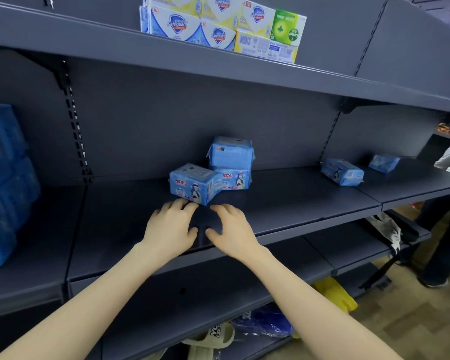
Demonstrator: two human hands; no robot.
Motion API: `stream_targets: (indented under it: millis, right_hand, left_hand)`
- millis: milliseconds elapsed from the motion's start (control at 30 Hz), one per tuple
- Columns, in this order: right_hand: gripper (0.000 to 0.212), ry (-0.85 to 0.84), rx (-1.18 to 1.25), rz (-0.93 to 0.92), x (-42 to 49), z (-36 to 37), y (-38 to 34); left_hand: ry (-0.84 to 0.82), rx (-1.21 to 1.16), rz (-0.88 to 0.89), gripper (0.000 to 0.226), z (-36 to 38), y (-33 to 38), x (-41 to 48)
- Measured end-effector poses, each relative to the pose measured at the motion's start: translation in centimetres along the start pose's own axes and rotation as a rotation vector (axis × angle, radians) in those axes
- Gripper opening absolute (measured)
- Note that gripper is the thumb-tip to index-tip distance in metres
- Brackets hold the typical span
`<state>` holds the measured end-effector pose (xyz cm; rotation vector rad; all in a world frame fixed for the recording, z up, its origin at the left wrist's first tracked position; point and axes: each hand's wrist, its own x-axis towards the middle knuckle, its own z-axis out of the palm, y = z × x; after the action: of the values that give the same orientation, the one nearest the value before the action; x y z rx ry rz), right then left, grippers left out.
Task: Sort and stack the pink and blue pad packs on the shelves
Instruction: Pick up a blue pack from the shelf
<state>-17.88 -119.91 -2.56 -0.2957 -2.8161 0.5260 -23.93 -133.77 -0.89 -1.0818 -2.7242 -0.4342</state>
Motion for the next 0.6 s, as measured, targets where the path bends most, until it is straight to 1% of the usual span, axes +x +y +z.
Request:
stream_targets:
  millis: [300,600]
  right_hand:
    - [0.058,0.003,0.015,0.035,3.4,0.2,-2.7]
    - [0.058,0.023,0.022,0.055,5.2,1.4,-4.2]
  left_hand:
    - [-0.028,0.014,-0.039,0.057,-1.8,-3.4,2.3]
    - [-0.07,0.03,-0.023,0.059,-1.9,-5.8,3.2]
